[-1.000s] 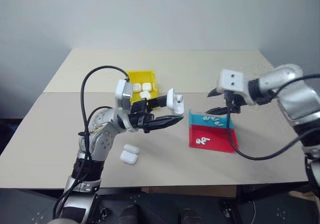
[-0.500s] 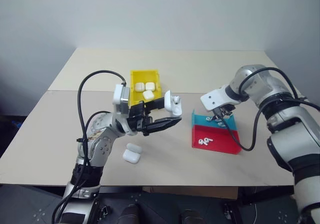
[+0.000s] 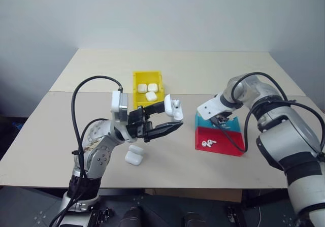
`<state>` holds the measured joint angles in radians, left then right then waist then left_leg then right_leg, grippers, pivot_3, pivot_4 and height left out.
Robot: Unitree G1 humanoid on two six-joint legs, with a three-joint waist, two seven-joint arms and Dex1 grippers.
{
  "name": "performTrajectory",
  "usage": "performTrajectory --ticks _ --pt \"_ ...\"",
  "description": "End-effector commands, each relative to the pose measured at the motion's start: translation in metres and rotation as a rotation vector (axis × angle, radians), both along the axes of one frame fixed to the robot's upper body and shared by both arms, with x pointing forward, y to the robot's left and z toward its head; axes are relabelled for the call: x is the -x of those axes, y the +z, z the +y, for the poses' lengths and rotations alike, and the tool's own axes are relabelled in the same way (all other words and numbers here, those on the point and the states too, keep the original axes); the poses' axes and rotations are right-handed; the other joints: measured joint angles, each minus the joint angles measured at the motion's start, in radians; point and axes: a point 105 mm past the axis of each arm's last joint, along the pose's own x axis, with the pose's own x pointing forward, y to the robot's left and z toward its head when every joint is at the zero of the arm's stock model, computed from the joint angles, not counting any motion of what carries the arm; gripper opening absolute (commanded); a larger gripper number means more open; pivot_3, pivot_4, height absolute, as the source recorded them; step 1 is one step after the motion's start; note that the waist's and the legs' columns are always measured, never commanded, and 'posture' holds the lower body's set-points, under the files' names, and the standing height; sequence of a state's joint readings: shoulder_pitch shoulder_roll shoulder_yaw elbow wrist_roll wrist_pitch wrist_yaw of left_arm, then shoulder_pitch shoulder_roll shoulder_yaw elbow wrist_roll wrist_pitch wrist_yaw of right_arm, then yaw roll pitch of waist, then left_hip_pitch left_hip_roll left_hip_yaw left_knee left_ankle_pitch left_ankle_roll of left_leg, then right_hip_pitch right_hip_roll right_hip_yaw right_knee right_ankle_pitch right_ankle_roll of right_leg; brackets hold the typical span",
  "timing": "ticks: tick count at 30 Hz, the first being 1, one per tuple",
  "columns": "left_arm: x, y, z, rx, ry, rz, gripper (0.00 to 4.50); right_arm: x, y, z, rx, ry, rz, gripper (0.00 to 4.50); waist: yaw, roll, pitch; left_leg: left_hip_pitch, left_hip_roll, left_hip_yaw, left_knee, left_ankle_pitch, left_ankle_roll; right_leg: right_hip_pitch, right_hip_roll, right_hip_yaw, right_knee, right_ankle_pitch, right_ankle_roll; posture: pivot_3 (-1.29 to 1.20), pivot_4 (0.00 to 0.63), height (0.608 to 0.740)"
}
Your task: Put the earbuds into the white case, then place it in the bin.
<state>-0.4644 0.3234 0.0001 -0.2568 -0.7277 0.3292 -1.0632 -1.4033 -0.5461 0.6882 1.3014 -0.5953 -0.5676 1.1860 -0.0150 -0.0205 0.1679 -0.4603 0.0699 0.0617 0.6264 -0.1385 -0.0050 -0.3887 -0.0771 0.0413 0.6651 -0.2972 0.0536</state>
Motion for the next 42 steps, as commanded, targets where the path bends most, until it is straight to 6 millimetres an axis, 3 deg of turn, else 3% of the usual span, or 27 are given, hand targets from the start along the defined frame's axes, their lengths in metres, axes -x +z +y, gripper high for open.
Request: performTrajectory --ticks 1,17,20,25,31,36,42 --pt "0.007 0.01 0.003 0.015 0.011 -0.047 2.77 -0.005 0.009 0.0 0.004 -0.004 -0.044 2.26 0.0 0.0 0.0 0.0 0.0 0.0 0.0 0.0 0.0 0.0 0.0 0.0 0.0 0.0 0.0 0.0 0.15 0.74" --pt "0.014 0.012 0.01 0.005 0.055 -0.048 2.77 -0.006 -0.012 -0.004 0.028 -0.027 -0.04 2.26 -0.001 0.0 0.0 0.0 0.0 0.0 0.0 0.0 0.0 0.0 0.0 0.0 0.0 0.0 0.0 0.0 0.15 0.74" --pt "0.015 0.012 0.011 0.004 0.06 -0.047 2.77 -0.005 -0.013 -0.004 0.023 -0.04 -0.026 1.62 -0.001 0.0 0.0 0.0 0.0 0.0 0.0 0.0 0.0 0.0 0.0 0.0 0.0 0.0 0.0 0.0 0.15 0.74" --pt "0.016 0.012 0.012 0.002 0.064 -0.048 2.77 -0.003 -0.017 -0.007 0.028 -0.056 -0.007 0.02 -0.001 0.0 0.0 0.0 0.0 0.0 0.0 0.0 0.0 0.0 0.0 0.0 0.0 0.0 0.0 0.0 0.15 0.74" --pt "0.017 0.011 0.011 -0.001 0.067 -0.049 2.77 -0.003 -0.017 -0.007 0.01 -0.078 -0.001 0.02 -0.001 0.0 0.0 0.001 0.0 0.0 0.0 0.0 0.0 0.001 0.0 0.0 0.0 0.0 0.0 0.0 0.15 0.74" --pt "0.015 0.012 0.011 0.001 0.063 -0.046 2.77 -0.004 0.0 0.002 -0.118 -0.128 0.023 0.02 -0.001 0.0 0.0 0.001 0.0 0.0 0.0 0.0 0.0 0.001 0.0 0.0 0.0 0.0 0.0 0.0 0.15 0.74" --pt "0.011 0.013 0.011 0.002 0.047 -0.044 2.77 -0.007 0.048 0.015 -0.344 -0.179 0.001 0.02 -0.001 0.001 0.0 0.001 0.0 0.0 0.0 0.0 0.0 0.0 0.0 0.0 0.0 0.0 0.0 0.0 0.15 0.74"
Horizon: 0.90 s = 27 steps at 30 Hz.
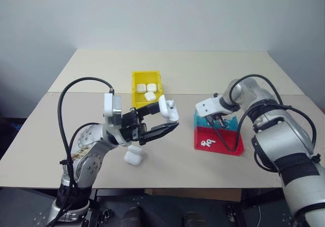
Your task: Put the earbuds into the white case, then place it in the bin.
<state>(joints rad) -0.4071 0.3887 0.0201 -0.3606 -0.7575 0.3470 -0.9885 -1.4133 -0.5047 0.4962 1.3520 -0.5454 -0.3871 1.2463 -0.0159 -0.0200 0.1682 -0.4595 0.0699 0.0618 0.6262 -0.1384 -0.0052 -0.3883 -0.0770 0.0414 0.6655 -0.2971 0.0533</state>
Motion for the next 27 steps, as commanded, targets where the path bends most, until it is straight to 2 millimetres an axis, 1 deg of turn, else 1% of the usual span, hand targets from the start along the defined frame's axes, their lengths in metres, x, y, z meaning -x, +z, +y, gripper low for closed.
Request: performTrajectory --ticks 1,4,6,8,11,13,14,15,16,20,27 --pt "0.001 0.01 0.001 0.023 -0.024 -0.036 2.77 -0.002 0.047 0.006 -0.124 0.002 -0.058 0.02 0.0 0.0 0.0 0.0 0.0 0.0 0.0 0.0 0.0 0.0 0.0 0.0 0.0 0.0 0.0 0.0 0.15 0.74" --pt "0.001 0.012 0.003 0.022 -0.028 -0.036 2.77 0.003 0.07 -0.004 -0.14 0.01 -0.085 0.02 0.002 0.0 0.0 0.0 0.0 0.0 0.0 0.0 0.0 0.0 0.0 0.0 -0.001 0.0 0.0 0.0 0.15 0.74" --pt "0.001 0.012 0.004 0.021 -0.029 -0.035 2.77 0.008 0.08 -0.013 -0.15 0.013 -0.076 0.02 0.005 0.0 0.0 0.0 0.0 0.0 0.0 0.0 0.0 0.0 0.0 0.0 -0.001 0.0 0.0 0.0 0.15 0.74" --pt "0.001 0.011 0.005 0.023 -0.027 -0.028 2.77 0.015 0.082 -0.023 -0.148 0.017 -0.046 0.02 0.004 0.0 0.0 0.0 0.0 0.0 0.0 0.0 0.0 0.0 0.0 0.0 -0.001 0.0 0.0 0.0 0.15 0.74" --pt "0.0 0.01 0.005 0.033 -0.027 -0.014 2.77 0.022 0.074 -0.036 -0.138 -0.007 0.008 0.02 0.002 0.0 0.0 0.0 0.0 0.0 0.0 0.0 0.0 0.0 0.0 0.0 -0.001 0.0 0.0 0.0 0.15 0.74" --pt "-0.001 0.011 0.006 0.039 -0.032 -0.006 2.77 0.022 0.064 -0.046 -0.101 -0.037 0.023 0.02 -0.002 0.0 0.0 0.0 0.0 0.0 0.0 0.0 0.0 0.0 0.0 0.0 -0.001 0.0 0.0 0.0 0.15 0.74" --pt "-0.001 0.01 0.006 0.039 -0.032 -0.004 2.77 0.021 0.06 -0.049 -0.094 -0.06 0.026 0.33 -0.003 0.0 0.0 0.0 0.0 0.0 0.0 0.0 0.0 0.0 0.0 0.0 -0.001 0.0 0.0 0.0 0.15 0.74" --pt "-0.002 0.01 0.006 0.039 -0.032 -0.003 2.77 0.021 0.055 -0.052 -0.076 -0.081 0.032 0.45 -0.004 0.0 0.0 0.0 0.0 0.0 0.0 0.0 0.0 0.0 0.0 0.0 0.0 0.0 0.0 0.0 0.15 0.74" --pt "-0.003 0.01 0.007 0.038 -0.031 -0.002 2.77 0.021 0.051 -0.054 -0.063 -0.093 0.042 0.71 -0.004 0.001 0.0 0.0 0.0 0.0 0.0 0.0 0.0 0.0 0.0 0.0 0.0 0.0 0.0 0.0 0.15 0.74" --pt "-0.005 0.01 0.007 0.036 -0.03 0.0 2.77 0.015 0.039 -0.058 -0.036 -0.172 0.044 1.98 -0.004 0.002 0.001 0.0 0.0 0.001 0.0 0.0 0.0 0.0 0.0 0.001 0.0 0.0 0.0 0.0 0.15 0.74" --pt "-0.002 0.009 0.004 0.034 -0.031 -0.001 2.77 0.014 0.02 -0.062 -0.011 -0.209 0.068 1.98 -0.001 0.002 0.001 0.0 0.0 0.001 0.0 0.0 0.0 0.0 0.0 0.0 -0.001 0.0 0.0 0.0 0.15 0.74"
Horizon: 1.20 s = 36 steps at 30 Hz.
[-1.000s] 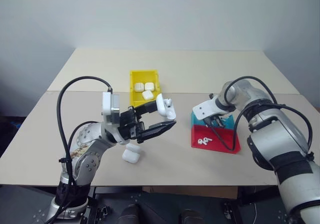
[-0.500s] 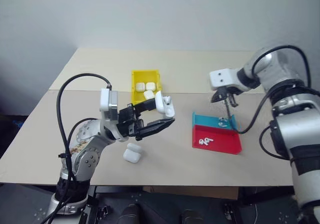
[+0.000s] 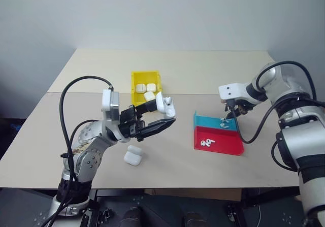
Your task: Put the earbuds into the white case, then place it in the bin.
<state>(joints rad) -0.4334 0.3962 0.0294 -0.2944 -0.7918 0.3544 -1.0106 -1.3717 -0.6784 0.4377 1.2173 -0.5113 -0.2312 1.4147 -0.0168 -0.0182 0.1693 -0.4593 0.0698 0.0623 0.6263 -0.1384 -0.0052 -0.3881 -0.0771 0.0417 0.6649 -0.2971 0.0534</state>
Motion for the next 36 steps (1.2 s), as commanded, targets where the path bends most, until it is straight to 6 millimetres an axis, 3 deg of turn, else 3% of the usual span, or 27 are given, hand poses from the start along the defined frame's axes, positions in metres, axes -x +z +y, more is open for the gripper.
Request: performTrajectory --ticks 1,17,36 --pt "0.007 0.009 -0.001 0.016 -0.012 -0.038 2.77 -0.001 -0.004 -0.002 0.015 -0.009 -0.001 1.98 0.0 0.0 0.0 0.0 0.0 0.0 0.0 0.0 0.0 0.0 0.0 0.0 0.0 0.0 0.0 0.0 0.15 0.74" --pt "0.012 0.006 0.004 0.014 0.037 -0.031 2.77 0.0 -0.035 0.002 0.076 0.009 0.05 1.98 0.0 0.0 0.0 0.0 0.0 0.0 0.0 0.0 0.0 0.0 0.0 0.0 0.0 0.0 0.0 0.0 0.15 0.74" --pt "0.016 0.006 0.005 0.025 0.045 -0.019 2.77 0.001 -0.052 -0.001 0.117 -0.015 0.069 1.98 0.0 0.0 0.0 0.0 0.0 0.0 0.0 0.0 0.0 0.0 0.0 0.0 0.0 0.0 0.0 0.0 0.15 0.74"
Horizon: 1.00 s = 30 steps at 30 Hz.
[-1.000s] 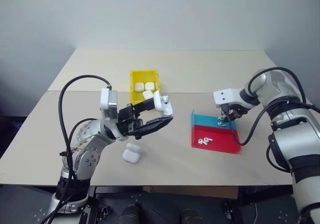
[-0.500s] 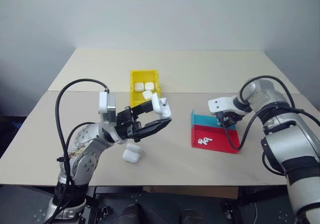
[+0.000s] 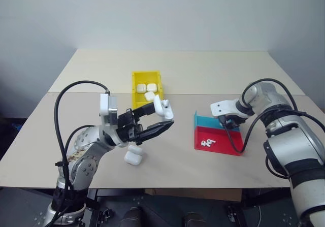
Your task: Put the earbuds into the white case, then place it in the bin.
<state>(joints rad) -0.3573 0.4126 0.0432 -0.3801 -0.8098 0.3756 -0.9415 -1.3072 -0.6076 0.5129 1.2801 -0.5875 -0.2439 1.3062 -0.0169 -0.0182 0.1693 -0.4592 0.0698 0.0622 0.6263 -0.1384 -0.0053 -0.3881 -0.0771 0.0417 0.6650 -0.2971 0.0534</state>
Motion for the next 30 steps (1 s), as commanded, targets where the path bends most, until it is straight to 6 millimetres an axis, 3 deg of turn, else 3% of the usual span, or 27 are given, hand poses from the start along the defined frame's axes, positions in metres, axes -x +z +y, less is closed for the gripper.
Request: performTrajectory --ticks 1,3,7,8,15,19,24,27,30 --pt "0.008 0.011 0.001 0.02 -0.007 -0.053 2.77 0.001 -0.005 -0.004 0.014 -0.016 0.013 1.98 0.0 0.0 0.0 0.0 0.0 0.0 0.0 0.0 0.0 0.0 0.0 0.0 0.0 0.0 0.0 0.0 0.15 0.74" --pt "0.009 0.011 0.001 0.02 -0.005 -0.054 2.77 0.002 -0.006 -0.004 0.016 -0.019 0.015 1.98 0.0 0.0 0.0 0.0 0.0 0.0 0.0 0.0 0.0 0.0 0.0 0.0 0.0 0.0 0.0 0.0 0.15 0.74" --pt "0.01 0.011 0.001 0.019 -0.002 -0.057 2.77 0.001 -0.006 -0.002 0.004 -0.017 0.016 0.73 0.0 0.0 0.0 0.001 0.0 0.0 0.0 0.0 0.0 0.001 0.0 0.0 0.0 0.0 0.0 0.0 0.15 0.74" --pt "0.01 0.011 0.001 0.018 -0.001 -0.057 2.77 0.001 -0.005 -0.001 0.0 -0.019 0.013 0.63 0.0 0.0 0.0 0.001 0.0 0.0 0.0 0.0 0.0 0.001 0.0 0.0 0.0 0.0 0.0 0.0 0.15 0.74" --pt "0.007 0.013 0.0 0.016 -0.013 -0.057 2.77 -0.004 0.009 0.003 -0.069 -0.056 -0.022 0.63 0.0 0.0 0.0 0.001 0.0 0.0 0.0 0.0 0.0 0.002 0.0 0.0 0.0 0.0 0.0 0.0 0.15 0.74" --pt "0.003 0.015 -0.002 0.01 -0.046 -0.066 2.77 -0.008 0.049 0.014 -0.22 -0.078 -0.078 0.63 0.0 0.0 0.0 0.001 0.0 0.0 0.0 0.0 0.0 0.001 0.0 0.0 0.0 0.0 0.0 0.0 0.15 0.74" --pt "-0.001 0.02 -0.005 0.003 -0.087 -0.085 2.77 0.011 0.126 0.04 -0.662 -0.048 -0.068 0.63 0.003 0.002 0.001 0.001 0.0 0.0 0.0 0.0 0.0 0.001 0.0 0.0 0.0 0.0 0.0 0.0 0.15 0.74" --pt "-0.005 0.022 -0.007 -0.003 -0.109 -0.092 2.77 0.046 0.169 0.055 -1.026 -0.021 -0.027 0.63 0.009 0.001 0.001 0.0 0.0 0.0 -0.001 0.0 0.0 0.001 0.0 -0.001 0.0 0.0 0.0 0.0 0.15 0.74" --pt "-0.01 0.023 -0.009 -0.01 -0.127 -0.091 2.77 0.09 0.196 0.064 -1.371 -0.041 0.071 0.63 0.018 0.001 0.001 -0.001 0.0 -0.002 0.0 0.0 0.0 0.002 0.0 -0.002 -0.001 0.0 0.0 0.0 0.15 0.74"
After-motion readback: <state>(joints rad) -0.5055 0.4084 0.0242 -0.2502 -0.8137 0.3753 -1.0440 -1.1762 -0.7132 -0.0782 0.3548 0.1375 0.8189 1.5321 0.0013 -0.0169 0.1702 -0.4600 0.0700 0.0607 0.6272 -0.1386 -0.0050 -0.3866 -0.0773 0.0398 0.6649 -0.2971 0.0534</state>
